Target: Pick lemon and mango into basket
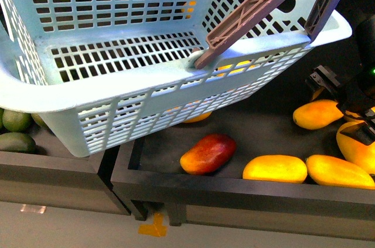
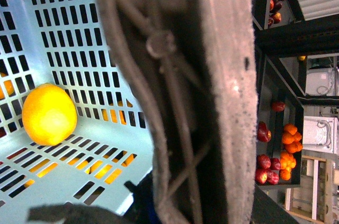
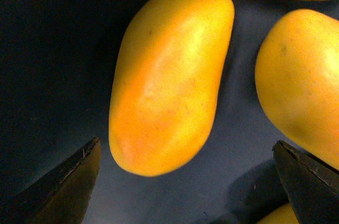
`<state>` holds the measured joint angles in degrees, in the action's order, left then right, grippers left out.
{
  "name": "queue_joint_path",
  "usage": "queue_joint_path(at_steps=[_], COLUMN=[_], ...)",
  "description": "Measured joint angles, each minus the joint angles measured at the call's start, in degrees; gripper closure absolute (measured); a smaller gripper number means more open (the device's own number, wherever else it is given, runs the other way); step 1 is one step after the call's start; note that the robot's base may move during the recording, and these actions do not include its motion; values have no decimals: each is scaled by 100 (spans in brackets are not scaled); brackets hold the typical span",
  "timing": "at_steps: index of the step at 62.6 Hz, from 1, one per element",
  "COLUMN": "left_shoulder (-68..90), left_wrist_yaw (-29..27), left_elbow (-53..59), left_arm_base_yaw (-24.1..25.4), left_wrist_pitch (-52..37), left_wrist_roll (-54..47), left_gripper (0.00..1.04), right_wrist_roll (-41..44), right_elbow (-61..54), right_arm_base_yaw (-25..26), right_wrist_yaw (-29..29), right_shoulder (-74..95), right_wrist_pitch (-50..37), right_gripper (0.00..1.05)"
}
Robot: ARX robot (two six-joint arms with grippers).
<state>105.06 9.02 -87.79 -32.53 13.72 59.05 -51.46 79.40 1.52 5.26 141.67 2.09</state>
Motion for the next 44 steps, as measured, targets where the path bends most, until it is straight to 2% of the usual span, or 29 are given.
queue_joint_path(at_steps=[44], left_shoulder=[0], left_wrist_yaw=[-2], left_elbow=[0], left_arm_base_yaw=[2], left_wrist_pitch=[0], left_wrist_roll=[0], left_gripper=[93], right_wrist_roll=[0], right_elbow=[1517], right_arm_base_yaw=[-66], right_wrist_yaw=[197], right_shoulder=[907], right_wrist_pitch=[710], right_gripper=[9])
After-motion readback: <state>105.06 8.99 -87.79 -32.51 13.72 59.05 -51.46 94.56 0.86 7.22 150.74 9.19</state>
